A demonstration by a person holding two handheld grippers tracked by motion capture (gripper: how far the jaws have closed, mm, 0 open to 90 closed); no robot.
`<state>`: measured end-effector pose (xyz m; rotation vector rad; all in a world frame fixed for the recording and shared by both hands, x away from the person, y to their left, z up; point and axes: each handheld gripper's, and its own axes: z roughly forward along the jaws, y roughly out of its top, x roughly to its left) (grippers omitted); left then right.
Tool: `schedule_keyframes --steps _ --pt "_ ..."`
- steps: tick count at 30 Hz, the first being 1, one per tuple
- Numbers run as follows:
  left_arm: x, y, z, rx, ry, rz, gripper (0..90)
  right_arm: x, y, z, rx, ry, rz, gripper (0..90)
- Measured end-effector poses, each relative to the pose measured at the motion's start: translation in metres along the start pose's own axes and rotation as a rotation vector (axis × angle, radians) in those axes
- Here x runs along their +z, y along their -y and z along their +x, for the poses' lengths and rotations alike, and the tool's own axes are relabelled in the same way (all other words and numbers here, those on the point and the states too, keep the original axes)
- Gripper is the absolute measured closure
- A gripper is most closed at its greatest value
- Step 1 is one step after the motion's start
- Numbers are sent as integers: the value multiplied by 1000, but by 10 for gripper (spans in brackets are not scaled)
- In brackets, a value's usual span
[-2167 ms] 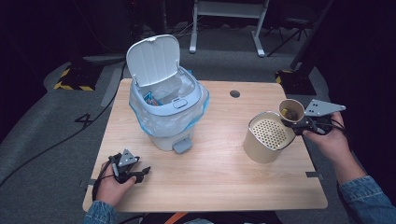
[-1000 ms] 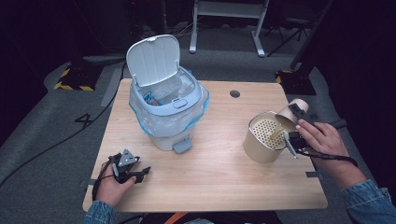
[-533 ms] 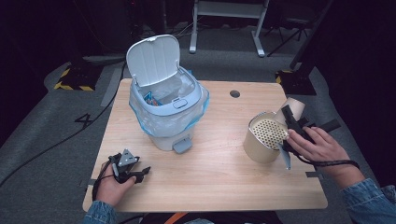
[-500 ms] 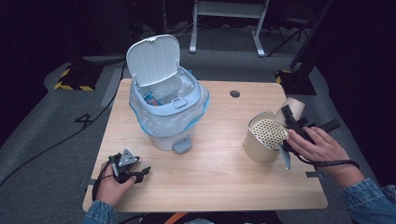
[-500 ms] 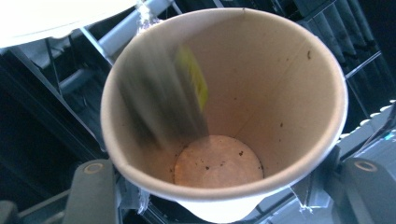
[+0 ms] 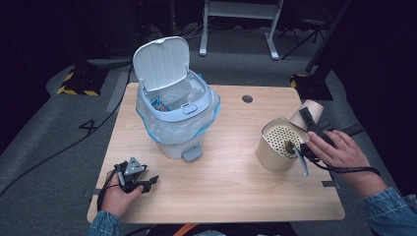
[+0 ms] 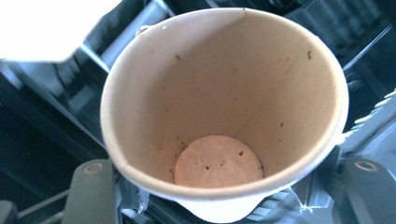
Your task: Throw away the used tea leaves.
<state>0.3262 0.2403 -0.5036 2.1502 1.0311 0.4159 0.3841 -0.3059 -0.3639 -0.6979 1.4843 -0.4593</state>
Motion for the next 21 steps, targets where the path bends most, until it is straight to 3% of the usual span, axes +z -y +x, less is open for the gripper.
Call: schedule_keyframes --steps 1,3,5,6,7,8,11,12,13,15,16,17,18,19,20,21 --pt "0 0 0 0 0 0 370 0 0 0 0 0 0 348" --pt "0 0 0 -2 2 0 370 1 6 -2 85 -27 -30 345" --pt "0 0 0 1 0 1 370 3 17 -5 311 -101 -85 342" --pt "0 0 0 1 0 1 370 3 17 -5 311 -101 -85 342" --pt "0 0 0 1 0 1 370 5 21 -5 406 -134 -107 342" --pt "0 0 0 3 -1 2 371 8 30 -5 597 -198 -165 341" --pt "0 0 -1 -4 2 0 371 13 41 -5 814 -275 -222 341" --pt "0 1 -1 -2 2 0 371 13 41 -5 814 -275 -222 341" --pt "0 1 -1 -2 2 1 371 17 48 -3 958 -326 -250 340" --pt "0 1 -1 -2 2 1 371 19 53 -2 1070 -364 -283 340" --pt "0 1 -1 -3 3 1 371 19 53 -2 1070 -364 -283 340" --pt "0 1 -1 -3 4 0 371 21 59 0 1209 -410 -314 340" --pt "0 1 -1 -3 4 0 371 21 59 0 1209 -410 -314 340" --pt "0 1 -1 -3 5 0 371 23 63 1 1315 -448 -350 339" --pt "0 1 -1 -3 5 0 372 23 63 1 1315 -448 -350 339" --pt "0 1 -1 -4 5 0 371 25 69 3 1459 -516 -405 338"
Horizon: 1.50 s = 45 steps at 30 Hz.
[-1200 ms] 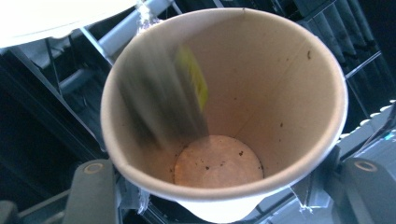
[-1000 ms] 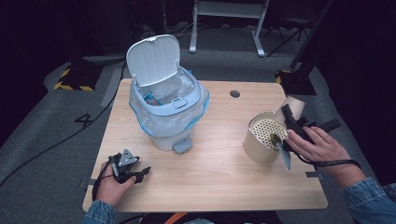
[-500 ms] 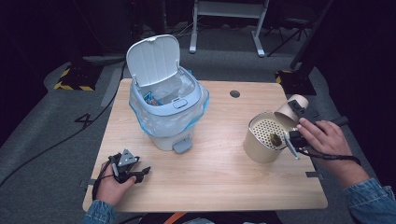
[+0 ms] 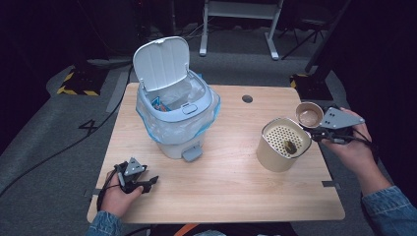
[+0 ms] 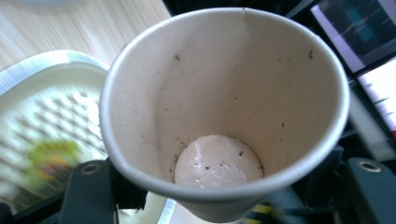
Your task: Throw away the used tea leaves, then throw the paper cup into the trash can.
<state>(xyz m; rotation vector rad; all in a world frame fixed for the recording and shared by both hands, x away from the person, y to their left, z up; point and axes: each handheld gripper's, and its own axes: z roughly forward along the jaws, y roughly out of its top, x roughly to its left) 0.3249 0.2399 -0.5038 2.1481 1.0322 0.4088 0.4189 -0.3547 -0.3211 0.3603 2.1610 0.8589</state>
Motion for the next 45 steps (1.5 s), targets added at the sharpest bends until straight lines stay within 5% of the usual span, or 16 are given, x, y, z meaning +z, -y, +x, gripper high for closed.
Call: schedule_keyframes --steps 1,2,3,4,6,9,10,16,23,29,45 --pt "0 0 0 0 0 0 371 0 0 0 0 0 0 338" --pt "0 0 0 0 0 0 371 0 2 -4 98 -49 -22 337" --pt "0 0 0 0 0 0 371 0 2 -4 98 -49 -22 337" --pt "0 0 0 0 1 0 371 0 5 -8 199 -111 -43 337" --pt "0 0 0 -1 2 0 371 0 8 -11 282 -166 -62 336" --pt "0 0 0 3 1 0 371 1 11 -14 343 -220 -81 335" --pt "0 0 0 -2 2 -1 371 1 14 -17 413 -276 -102 334" --pt "0 0 0 -1 2 0 371 0 19 -22 530 -384 -157 332" --pt "0 0 0 3 0 0 371 -3 15 -21 547 -416 -154 330" --pt "0 0 0 4 -1 1 371 -1 3 -19 511 -403 -141 327" --pt "0 0 0 3 0 0 371 33 -81 -16 433 -470 -193 322"
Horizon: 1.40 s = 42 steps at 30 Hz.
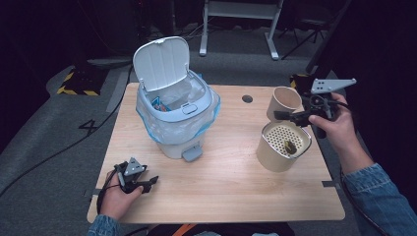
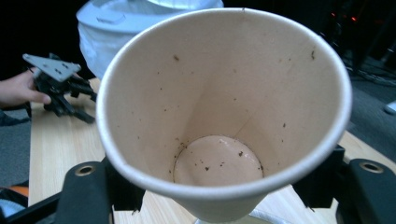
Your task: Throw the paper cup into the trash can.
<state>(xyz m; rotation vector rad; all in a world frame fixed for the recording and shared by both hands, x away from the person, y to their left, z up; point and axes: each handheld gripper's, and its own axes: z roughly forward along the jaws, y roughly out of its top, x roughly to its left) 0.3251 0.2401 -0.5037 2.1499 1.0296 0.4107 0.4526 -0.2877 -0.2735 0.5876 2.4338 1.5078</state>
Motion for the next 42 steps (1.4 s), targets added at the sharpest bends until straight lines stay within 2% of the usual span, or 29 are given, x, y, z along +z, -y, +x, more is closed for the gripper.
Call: schedule_keyframes --steps 1,2,8,19,30,37,42 --pt "0 0 0 -4 2 -1 371 9 -10 2 -10 -14 -8 321" --pt "0 0 0 2 0 0 371 9 -10 2 -10 -14 -8 321" --pt "0 0 0 -4 1 0 371 44 -42 12 -32 -68 -34 318" --pt "0 0 0 -3 2 -1 370 81 -68 20 -31 -112 -85 316" --pt "0 0 0 -2 2 0 370 127 -95 31 -34 -119 -125 313" --pt "0 0 0 -2 2 -1 371 158 -108 41 -44 -133 -114 306" --pt "0 0 0 -3 2 -1 370 177 -114 47 -61 -124 -101 306"
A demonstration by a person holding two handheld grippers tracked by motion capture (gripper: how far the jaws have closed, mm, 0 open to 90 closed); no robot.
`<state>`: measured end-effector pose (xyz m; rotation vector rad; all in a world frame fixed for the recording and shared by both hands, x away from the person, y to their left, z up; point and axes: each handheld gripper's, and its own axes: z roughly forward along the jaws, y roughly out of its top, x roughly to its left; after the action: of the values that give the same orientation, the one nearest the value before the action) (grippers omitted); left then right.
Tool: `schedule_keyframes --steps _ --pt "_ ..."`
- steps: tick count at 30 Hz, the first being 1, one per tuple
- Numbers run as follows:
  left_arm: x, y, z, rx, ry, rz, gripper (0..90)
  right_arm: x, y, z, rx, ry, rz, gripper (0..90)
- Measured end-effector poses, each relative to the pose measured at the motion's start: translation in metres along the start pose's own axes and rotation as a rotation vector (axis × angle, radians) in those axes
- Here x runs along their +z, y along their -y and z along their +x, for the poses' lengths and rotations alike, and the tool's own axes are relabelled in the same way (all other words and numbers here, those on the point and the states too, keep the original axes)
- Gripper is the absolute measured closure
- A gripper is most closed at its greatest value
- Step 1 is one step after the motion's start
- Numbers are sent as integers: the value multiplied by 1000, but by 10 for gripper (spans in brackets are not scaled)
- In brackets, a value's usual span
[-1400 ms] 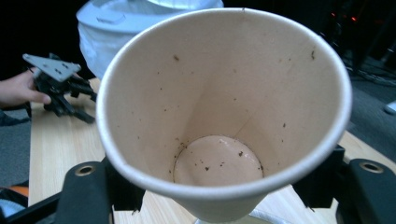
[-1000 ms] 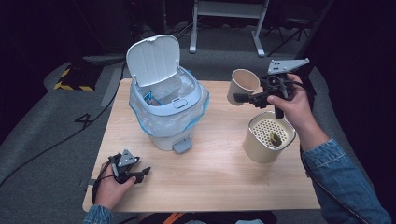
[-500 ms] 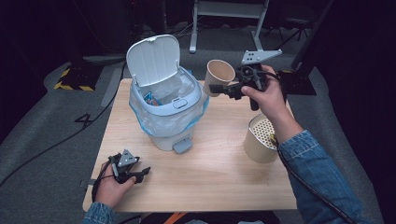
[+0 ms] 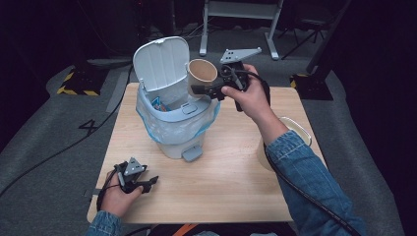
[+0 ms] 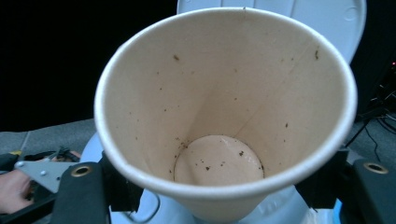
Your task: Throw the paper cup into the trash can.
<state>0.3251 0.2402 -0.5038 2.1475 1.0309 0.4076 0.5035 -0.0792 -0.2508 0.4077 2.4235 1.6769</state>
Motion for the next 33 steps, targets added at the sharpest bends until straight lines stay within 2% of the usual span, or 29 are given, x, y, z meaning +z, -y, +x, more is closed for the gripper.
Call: schedule_keyframes --steps 5,10,15,20,22,28,33 --pt "0 0 0 -1 0 1 370 14 -2 3 -2 -5 5 304" --pt "0 0 0 -2 -1 -1 370 26 -3 4 -11 14 25 303" --pt "0 0 0 1 0 -1 370 38 -5 8 -16 15 70 300" --pt "0 0 0 1 0 -1 370 51 -4 11 -35 21 125 166" --pt "0 0 0 0 0 -1 370 55 -4 13 -36 38 133 159" --pt "0 0 0 -1 0 1 370 52 -11 19 -75 37 89 156" --pt "0 0 0 -5 2 -1 370 34 -12 23 -87 27 72 158"
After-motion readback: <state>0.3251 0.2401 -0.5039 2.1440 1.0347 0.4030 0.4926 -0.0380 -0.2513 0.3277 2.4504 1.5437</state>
